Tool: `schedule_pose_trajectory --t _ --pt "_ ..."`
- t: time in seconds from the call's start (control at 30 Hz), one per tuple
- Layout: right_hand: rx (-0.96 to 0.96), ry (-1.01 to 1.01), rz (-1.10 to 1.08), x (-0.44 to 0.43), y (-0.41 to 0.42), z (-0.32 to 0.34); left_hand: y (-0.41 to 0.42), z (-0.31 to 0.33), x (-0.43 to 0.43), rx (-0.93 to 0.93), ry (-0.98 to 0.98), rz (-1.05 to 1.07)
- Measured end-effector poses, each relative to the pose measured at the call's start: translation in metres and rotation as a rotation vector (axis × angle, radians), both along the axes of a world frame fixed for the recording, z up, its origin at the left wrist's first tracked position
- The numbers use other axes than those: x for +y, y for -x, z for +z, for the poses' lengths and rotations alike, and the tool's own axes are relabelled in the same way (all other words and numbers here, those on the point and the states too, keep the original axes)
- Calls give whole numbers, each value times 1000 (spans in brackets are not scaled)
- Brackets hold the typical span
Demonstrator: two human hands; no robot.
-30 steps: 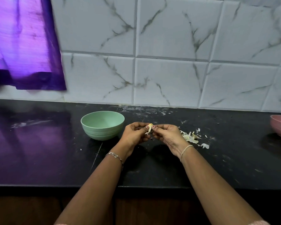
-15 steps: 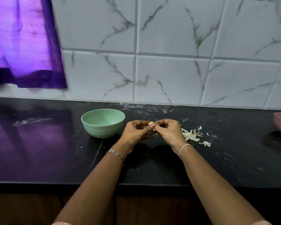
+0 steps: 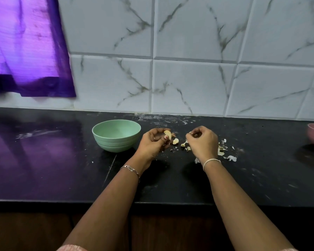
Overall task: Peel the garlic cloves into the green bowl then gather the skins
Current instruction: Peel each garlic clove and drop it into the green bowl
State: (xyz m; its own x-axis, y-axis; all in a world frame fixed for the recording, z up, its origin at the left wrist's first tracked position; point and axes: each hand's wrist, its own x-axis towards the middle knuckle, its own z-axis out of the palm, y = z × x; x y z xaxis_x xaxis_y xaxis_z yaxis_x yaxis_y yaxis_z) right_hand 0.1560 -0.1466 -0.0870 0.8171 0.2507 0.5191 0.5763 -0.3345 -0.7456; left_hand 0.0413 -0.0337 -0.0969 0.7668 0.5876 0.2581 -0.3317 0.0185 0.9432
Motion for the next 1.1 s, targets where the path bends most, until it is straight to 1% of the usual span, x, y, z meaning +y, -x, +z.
schedule_pose_trajectory --t 0.07,0.17,0.23,0.4,0.57,0.63,0.7,0.73,0.8,0.87,0.9,1.0,1.1 --pt "-57 96 -68 -7 -8 0 1 0 -1 8 20 -20" --pt "-17 232 -148 -20 -23 1 1 1 -1 4 56 -40" --pt "-6 263 -189 -29 -32 0 1 2 -1 13 75 -53" --pt "87 193 -188 -37 -43 -4 -2 4 -1 53 136 -42" --pt "62 148 -136 -31 -43 -7 -2 2 0 26 130 -34" --pt "3 155 -115 -30 -40 -7 -1 2 0 16 111 -34" --pt "-132 146 -81 -27 -32 -4 -1 1 0 20 89 -18" --pt "-210 137 -31 -25 -25 -3 -1 1 0 24 78 -1" --pt "-359 167 139 -18 -9 -2 -2 1 1 27 72 43" --pt "-449 238 297 -9 7 -5 -2 1 1 27 73 80" --pt "-478 263 334 -4 11 -7 -1 2 1 27 76 95" --pt "-526 297 327 2 14 -10 1 3 1 29 98 113" --pt "-530 302 286 1 10 -10 2 3 -1 47 82 74"
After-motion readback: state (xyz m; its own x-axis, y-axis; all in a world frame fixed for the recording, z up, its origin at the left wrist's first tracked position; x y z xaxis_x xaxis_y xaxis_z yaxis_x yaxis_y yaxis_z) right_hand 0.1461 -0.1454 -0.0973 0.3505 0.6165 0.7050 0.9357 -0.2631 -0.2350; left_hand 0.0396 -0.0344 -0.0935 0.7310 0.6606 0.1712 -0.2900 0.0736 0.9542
